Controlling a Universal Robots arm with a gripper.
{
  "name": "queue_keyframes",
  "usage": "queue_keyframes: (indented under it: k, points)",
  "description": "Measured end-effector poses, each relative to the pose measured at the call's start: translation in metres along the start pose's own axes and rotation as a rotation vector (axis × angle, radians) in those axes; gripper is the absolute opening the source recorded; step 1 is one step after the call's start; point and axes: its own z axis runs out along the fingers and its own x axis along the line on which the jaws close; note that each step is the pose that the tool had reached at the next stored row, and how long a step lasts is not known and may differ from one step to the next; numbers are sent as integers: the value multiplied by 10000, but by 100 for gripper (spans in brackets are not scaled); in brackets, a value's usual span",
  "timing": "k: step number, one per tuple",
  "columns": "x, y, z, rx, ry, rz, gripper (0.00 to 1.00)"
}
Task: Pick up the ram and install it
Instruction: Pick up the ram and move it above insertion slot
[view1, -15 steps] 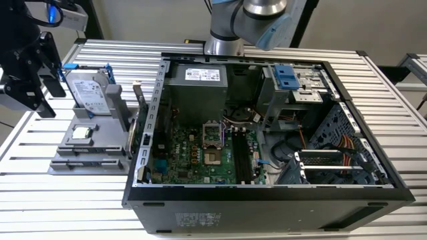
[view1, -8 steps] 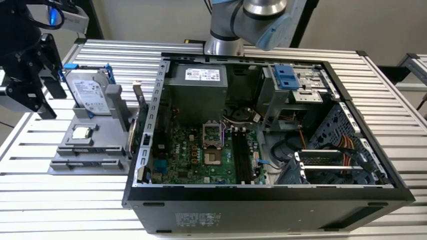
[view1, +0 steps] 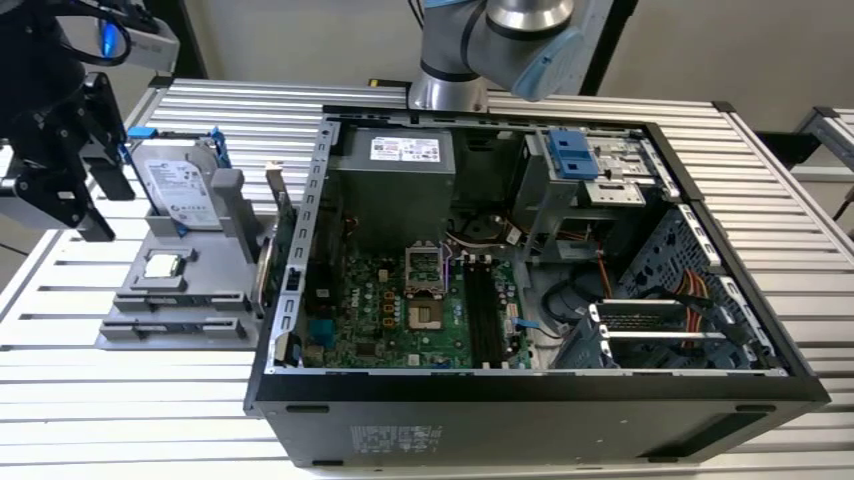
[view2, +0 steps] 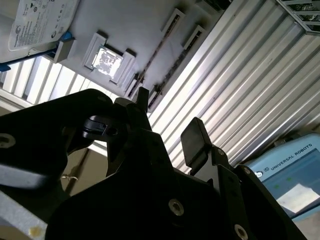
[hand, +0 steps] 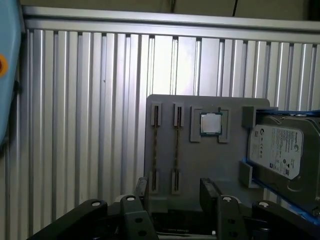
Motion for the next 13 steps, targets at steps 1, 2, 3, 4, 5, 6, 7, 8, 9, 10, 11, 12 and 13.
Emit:
queue_keyframes:
  k: [1,2,3,4,5,6,7,8,9,10,11,12,13]
  points:
    - [1,0,5,0,3,3,100]
    - [1,0,9,0,7,6,100]
    - [2,0,14,0,12,8,100]
    - [2,0,18,-1,16,9,100]
    - [2,0,21,-1,19,9,100]
    - [2,0,23,-2,22,10,100]
    - [3,-1,26,0,28,9,100]
    - [2,-1,29,-1,34,10,100]
    - [2,0,31,-1,44,11,100]
    - [2,0,36,-2,64,11,100]
    - [2,0,41,-2,85,10,100]
    - [3,0,49,-1,105,10,100]
    - [3,-1,56,-2,120,9,100]
